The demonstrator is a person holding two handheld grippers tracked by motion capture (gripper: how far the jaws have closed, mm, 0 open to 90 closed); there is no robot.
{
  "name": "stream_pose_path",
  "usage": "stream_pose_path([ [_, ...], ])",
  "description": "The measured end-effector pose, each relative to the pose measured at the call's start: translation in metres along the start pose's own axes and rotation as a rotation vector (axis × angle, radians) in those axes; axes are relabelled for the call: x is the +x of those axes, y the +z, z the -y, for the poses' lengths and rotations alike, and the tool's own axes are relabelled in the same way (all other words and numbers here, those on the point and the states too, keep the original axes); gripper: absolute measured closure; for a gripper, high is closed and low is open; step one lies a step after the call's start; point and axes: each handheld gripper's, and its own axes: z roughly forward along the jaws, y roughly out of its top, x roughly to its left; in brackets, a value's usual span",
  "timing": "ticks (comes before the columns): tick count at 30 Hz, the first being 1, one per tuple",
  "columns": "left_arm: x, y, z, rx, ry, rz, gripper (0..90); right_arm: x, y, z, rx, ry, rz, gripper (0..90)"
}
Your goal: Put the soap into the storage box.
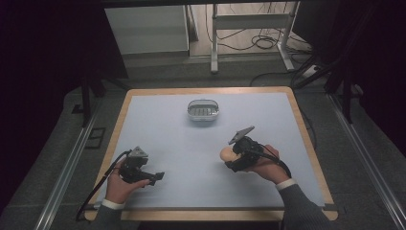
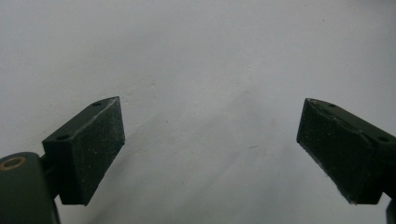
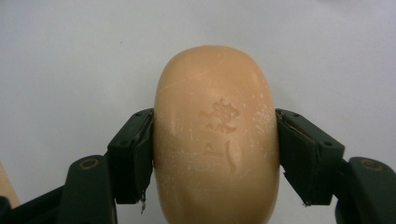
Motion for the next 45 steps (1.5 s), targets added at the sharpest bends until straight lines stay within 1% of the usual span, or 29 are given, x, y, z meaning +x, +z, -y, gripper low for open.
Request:
stream_pose_path([
  [4, 0.0, -0.001, 0.0, 0.0, 0.0, -0.002, 7.8, -0.003, -0.001, -0.003, -0.003, -0.003, 0.003, 32.5],
  [5, 0.0, -0.001, 0.0, -0.001, 0.0, -0.001, 7.8, -0.003, -0.002, -0.004, -0.001, 0.004, 0.002, 32.5],
  [9, 0.0, 0.0, 0.0, 0.0, 0.0, 0.001, 7.8, -0.005, -0.002, -0.007, -0.005, -0.008, 0.011, 32.5],
  [16, 0.0, -0.001, 0.0, -0.001, 0.001, 0.0, 7.8, -0.008, -0.004, -0.012, -0.003, -0.014, 0.015, 32.5],
  [19, 0.0, -0.001, 0.0, -0.001, 0.001, 0.0, 7.8, -0.011, -0.003, -0.015, -0.004, -0.022, 0.021, 32.5],
  [28, 0.001, -0.002, 0.0, -0.003, -0.001, 0.0, 7.8, -0.018, 0.0, -0.019, -0.007, -0.014, 0.022, 32.5],
  [32, 0.001, -0.002, 0.0, -0.001, -0.001, -0.001, 7.8, -0.021, 0.001, -0.02, 0.001, -0.005, 0.026, 32.5],
  [40, 0.001, -0.002, 0.0, -0.003, 0.0, -0.001, 7.8, -0.027, 0.0, -0.025, -0.004, -0.005, 0.03, 32.5],
  [45, 0.001, -0.002, 0.0, -0.001, 0.0, -0.001, 7.8, -0.032, 0.001, -0.028, -0.017, -0.002, 0.031, 32.5],
])
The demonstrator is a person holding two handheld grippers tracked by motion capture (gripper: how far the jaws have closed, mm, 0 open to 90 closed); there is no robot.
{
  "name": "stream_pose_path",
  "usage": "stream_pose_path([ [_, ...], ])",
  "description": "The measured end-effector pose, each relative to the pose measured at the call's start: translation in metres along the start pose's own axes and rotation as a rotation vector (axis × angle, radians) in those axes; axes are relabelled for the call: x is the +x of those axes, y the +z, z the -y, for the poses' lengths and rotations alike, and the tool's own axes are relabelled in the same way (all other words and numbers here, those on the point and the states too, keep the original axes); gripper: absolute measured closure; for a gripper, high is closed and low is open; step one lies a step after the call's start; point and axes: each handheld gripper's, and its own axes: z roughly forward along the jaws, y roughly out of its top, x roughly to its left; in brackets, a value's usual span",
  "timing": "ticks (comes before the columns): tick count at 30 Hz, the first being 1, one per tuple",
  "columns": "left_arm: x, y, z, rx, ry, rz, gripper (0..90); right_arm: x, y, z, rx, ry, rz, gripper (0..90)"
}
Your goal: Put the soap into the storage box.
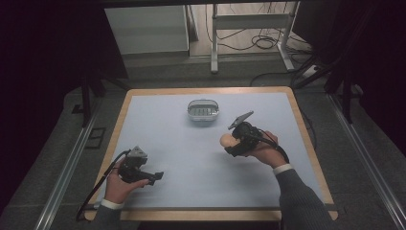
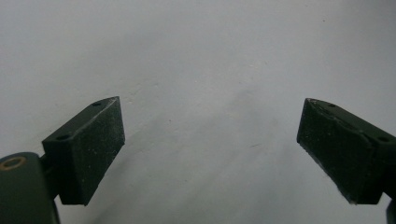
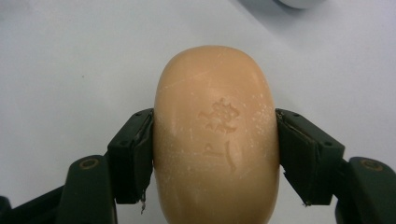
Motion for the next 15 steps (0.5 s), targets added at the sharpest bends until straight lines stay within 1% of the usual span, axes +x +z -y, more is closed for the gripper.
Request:
stream_pose_path([
  [3, 0.0, 0.001, 0.0, 0.002, 0.0, 0.0, 7.8, -0.002, 0.0, -0.001, -0.005, -0.003, -0.005, 32.5],
  [5, 0.0, 0.001, 0.0, 0.003, 0.0, 0.002, 7.8, -0.003, 0.001, 0.0, -0.001, 0.004, -0.013, 32.5],
  [8, 0.0, 0.001, 0.0, 0.004, 0.001, 0.001, 7.8, -0.004, 0.002, 0.0, -0.002, 0.003, -0.01, 32.5],
  [10, 0.0, 0.002, 0.0, 0.002, -0.003, 0.002, 7.8, -0.007, 0.002, 0.0, -0.004, 0.012, -0.014, 32.5],
  [12, 0.0, 0.002, 0.0, 0.002, -0.003, 0.002, 7.8, -0.008, 0.002, 0.0, -0.009, 0.007, -0.014, 32.5],
  [13, 0.0, 0.002, 0.0, 0.001, -0.004, 0.003, 7.8, -0.01, 0.002, 0.001, -0.007, 0.016, -0.015, 32.5],
  [15, 0.0, 0.002, 0.0, 0.001, -0.004, 0.004, 7.8, -0.012, 0.002, 0.0, -0.009, 0.01, -0.015, 32.5],
])
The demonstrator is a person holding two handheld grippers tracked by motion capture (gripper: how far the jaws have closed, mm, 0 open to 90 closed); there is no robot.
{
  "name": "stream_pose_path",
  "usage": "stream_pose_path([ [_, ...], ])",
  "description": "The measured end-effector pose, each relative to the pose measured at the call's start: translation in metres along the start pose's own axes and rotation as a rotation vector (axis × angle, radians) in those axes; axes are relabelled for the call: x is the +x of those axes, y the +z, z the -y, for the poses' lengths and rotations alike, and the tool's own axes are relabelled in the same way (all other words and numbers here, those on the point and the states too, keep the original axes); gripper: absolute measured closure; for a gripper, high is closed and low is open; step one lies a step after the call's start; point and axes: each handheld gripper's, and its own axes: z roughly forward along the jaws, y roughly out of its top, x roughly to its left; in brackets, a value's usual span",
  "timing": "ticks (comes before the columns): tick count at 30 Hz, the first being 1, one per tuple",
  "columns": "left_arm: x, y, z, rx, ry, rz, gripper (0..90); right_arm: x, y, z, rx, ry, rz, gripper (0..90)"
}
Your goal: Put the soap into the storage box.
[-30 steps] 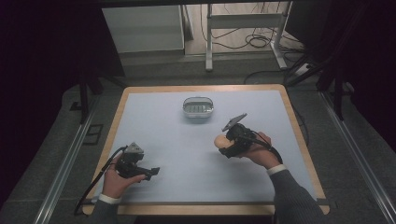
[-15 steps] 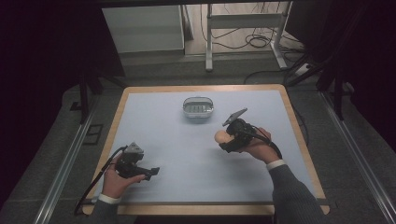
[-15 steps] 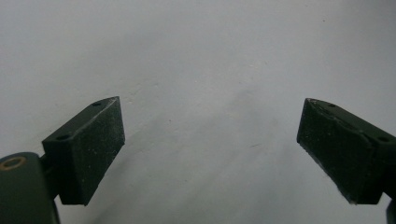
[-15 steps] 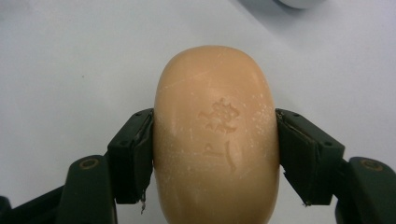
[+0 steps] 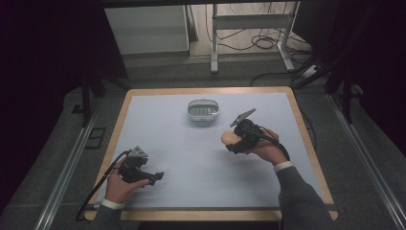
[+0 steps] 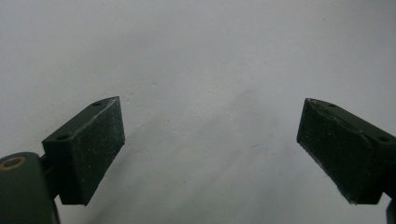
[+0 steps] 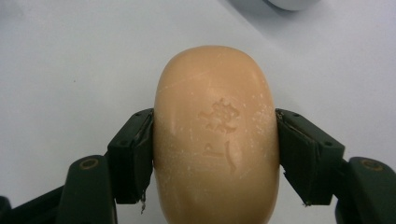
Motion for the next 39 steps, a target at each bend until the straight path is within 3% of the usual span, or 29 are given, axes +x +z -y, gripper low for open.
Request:
stream_pose_path([
  [21, 0.001, -0.001, 0.0, -0.008, -0.004, 0.01, 7.8, -0.014, -0.005, -0.025, -0.026, -0.005, 0.014, 32.5],
  [39, 0.002, -0.003, -0.001, -0.016, -0.006, 0.01, 7.8, -0.021, -0.002, -0.058, -0.042, -0.035, 0.019, 32.5],
])
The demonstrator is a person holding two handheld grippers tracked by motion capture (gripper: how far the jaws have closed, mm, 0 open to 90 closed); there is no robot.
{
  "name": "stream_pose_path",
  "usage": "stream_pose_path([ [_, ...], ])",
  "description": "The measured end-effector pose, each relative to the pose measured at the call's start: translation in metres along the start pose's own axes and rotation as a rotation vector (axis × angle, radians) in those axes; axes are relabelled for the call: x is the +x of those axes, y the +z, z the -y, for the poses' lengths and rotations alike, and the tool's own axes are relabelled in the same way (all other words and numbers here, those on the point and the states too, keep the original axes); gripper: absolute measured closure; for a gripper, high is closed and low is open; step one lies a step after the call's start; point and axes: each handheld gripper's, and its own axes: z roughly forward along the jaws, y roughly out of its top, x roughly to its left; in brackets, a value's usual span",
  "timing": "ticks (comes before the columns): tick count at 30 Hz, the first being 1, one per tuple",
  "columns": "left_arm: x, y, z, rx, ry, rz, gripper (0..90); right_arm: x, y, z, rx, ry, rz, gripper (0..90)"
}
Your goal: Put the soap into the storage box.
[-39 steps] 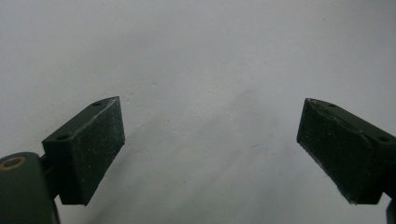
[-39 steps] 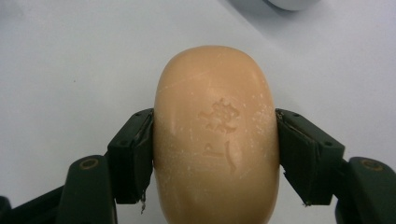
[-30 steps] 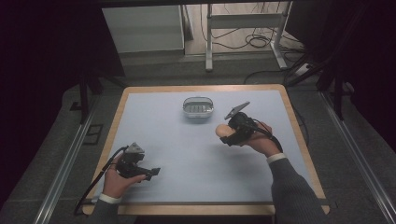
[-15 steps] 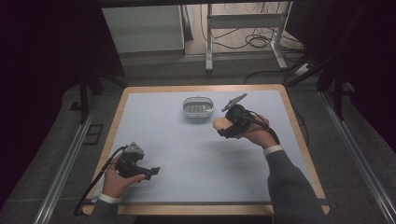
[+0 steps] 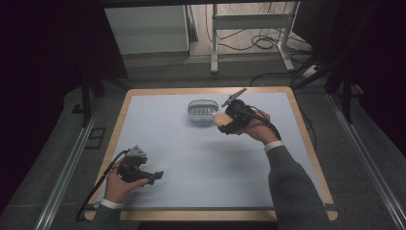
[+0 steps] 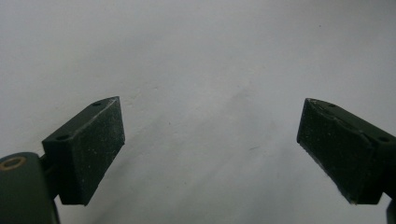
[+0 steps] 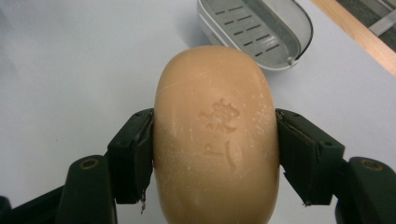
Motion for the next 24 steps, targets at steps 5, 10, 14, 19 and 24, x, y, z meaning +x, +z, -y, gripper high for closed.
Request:
stream_pose_path([
  [5, 0.0, 0.0, 0.0, 0.0, 0.001, 0.001, 7.8, -0.003, 0.001, -0.004, -0.007, 0.0, 0.004, 32.5],
  [10, 0.0, 0.0, 0.0, -0.002, -0.001, 0.001, 7.7, -0.005, 0.003, -0.009, -0.019, 0.005, 0.004, 32.5],
  [14, 0.0, 0.0, 0.0, -0.002, 0.0, 0.001, 7.7, -0.006, 0.007, -0.012, -0.017, -0.003, 0.001, 32.5],
  [19, 0.0, 0.0, 0.0, -0.002, -0.001, 0.002, 7.8, -0.007, 0.012, -0.017, -0.018, 0.005, -0.009, 32.5],
  [24, 0.0, 0.0, 0.0, -0.001, 0.0, 0.003, 7.8, -0.008, 0.017, -0.022, -0.014, -0.006, -0.011, 32.5],
])
